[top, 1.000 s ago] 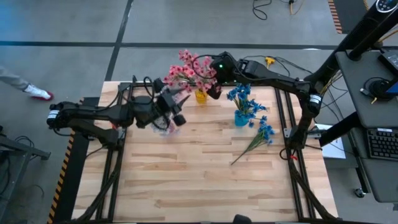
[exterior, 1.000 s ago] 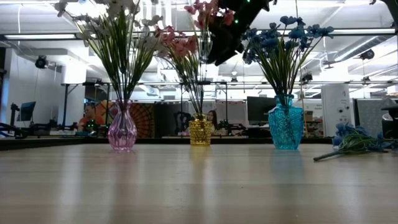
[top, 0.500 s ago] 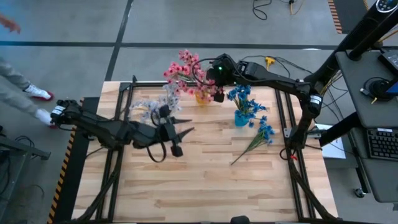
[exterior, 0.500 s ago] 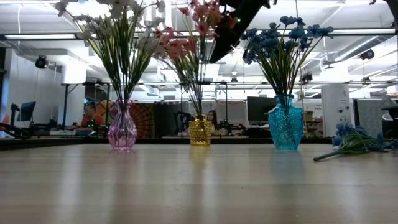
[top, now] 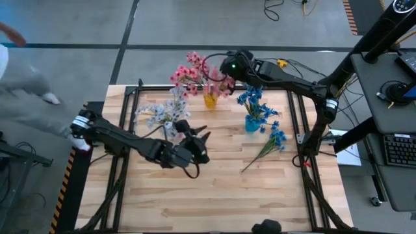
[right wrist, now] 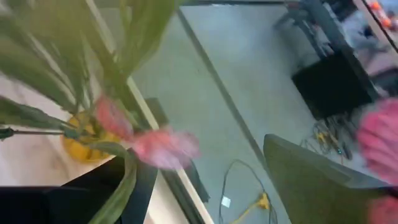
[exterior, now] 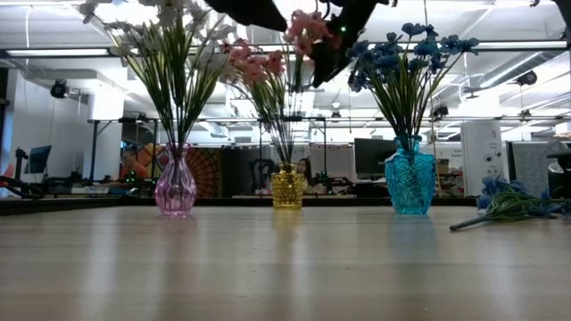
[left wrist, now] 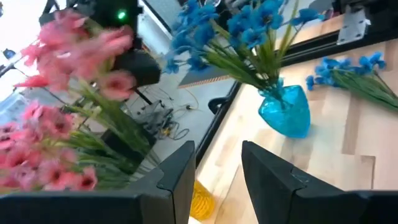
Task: Sort flowers into vase by color
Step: Put the pink flowers into the yellow vase
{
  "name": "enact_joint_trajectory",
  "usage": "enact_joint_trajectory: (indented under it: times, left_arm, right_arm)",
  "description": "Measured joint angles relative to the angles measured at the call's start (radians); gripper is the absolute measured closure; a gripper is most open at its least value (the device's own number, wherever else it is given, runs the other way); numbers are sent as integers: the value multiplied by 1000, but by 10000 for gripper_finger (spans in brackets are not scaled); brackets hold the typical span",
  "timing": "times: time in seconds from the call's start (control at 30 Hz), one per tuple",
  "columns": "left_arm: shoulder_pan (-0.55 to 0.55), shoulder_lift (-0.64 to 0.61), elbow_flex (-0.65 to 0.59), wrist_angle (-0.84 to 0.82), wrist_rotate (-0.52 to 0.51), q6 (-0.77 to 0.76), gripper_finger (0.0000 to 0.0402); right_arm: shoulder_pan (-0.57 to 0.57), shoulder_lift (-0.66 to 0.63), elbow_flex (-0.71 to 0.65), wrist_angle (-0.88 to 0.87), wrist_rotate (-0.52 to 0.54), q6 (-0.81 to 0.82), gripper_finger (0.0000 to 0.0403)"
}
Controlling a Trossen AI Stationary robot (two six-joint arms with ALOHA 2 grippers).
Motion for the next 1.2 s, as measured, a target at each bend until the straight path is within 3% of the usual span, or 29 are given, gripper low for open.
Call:
enact_joint_trajectory:
  times: [0.13, 0.2, 0.27, 0.37, 0.4, 0.53, 0.73, 0.83, 1.1, 1.2]
  left_arm:
    - [-1, 30, 48, -9, 1, 25, 285]
    - [-1, 28, 63, -10, 1, 28, 285]
    - [-1, 17, 65, -16, 2, 28, 285]
    - [-8, -16, 62, -18, 22, 27, 285]
    - [-10, -27, 62, -17, 37, 27, 285]
    - [-14, -51, 61, -18, 56, 24, 285]
    - [-11, -60, 59, -22, 55, 24, 285]
    - [1, -58, 54, -23, 58, 24, 285]
    - [91, -51, 20, 11, 69, -52, 285]
    - [132, -14, 8, 106, 88, -44, 285]
  right_arm:
    - [2, 0, 0, 0, 202, 22, 125]
    - [-1, 0, 1, 0, 245, 11, 128]
    - [-4, -3, 1, -2, 215, -2, 132]
    - [-7, -14, 1, -35, -13, -50, 138]
    - [-9, -15, 1, -27, -15, -40, 140]
    - [-6, -12, 1, -13, 231, -125, 150]
    - [-1, -5, 1, 29, 416, -265, 159]
    - [-1, -11, 1, 51, 348, -212, 161]
    - [-2, -12, 54, -26, -87, -2, 159]
    - [-2, -11, 66, -30, -150, 43, 158]
